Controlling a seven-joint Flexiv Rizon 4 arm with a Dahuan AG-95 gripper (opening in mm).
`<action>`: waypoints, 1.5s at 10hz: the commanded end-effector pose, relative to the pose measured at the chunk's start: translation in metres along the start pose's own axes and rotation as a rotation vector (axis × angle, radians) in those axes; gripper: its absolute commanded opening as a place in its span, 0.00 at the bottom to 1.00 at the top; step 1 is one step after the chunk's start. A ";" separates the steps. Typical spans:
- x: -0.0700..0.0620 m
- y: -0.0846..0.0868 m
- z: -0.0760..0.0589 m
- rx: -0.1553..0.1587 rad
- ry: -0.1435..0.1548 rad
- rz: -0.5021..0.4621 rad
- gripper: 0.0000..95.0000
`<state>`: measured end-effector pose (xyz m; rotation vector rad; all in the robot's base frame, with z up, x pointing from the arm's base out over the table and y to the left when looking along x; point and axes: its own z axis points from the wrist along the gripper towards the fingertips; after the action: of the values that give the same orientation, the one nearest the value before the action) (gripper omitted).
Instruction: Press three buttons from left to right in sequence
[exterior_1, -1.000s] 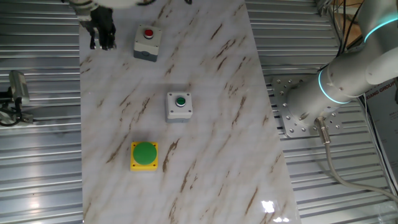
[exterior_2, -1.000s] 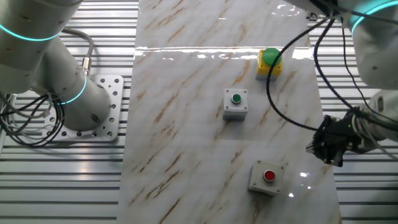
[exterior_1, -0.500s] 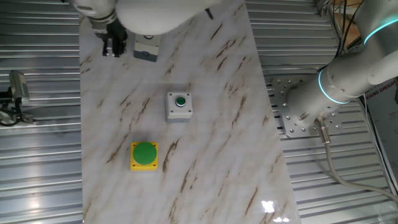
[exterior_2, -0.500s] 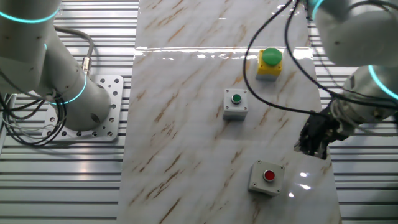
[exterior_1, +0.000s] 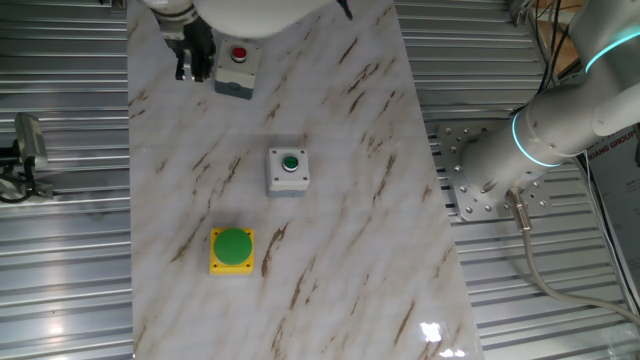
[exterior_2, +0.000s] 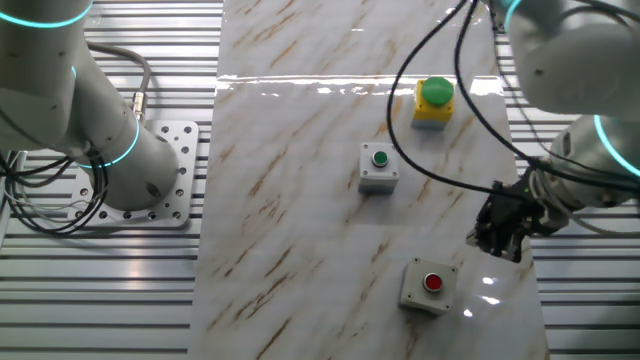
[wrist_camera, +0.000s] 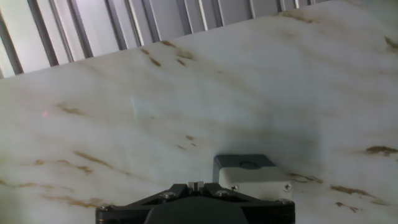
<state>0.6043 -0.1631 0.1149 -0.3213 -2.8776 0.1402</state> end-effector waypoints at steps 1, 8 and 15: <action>0.002 0.000 0.000 0.009 -0.032 0.048 0.00; 0.001 0.000 0.001 -0.012 -0.056 -0.001 0.00; 0.001 0.000 0.001 -0.019 -0.049 -0.011 0.00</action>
<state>0.6021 -0.1627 0.1139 -0.3098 -2.9311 0.1163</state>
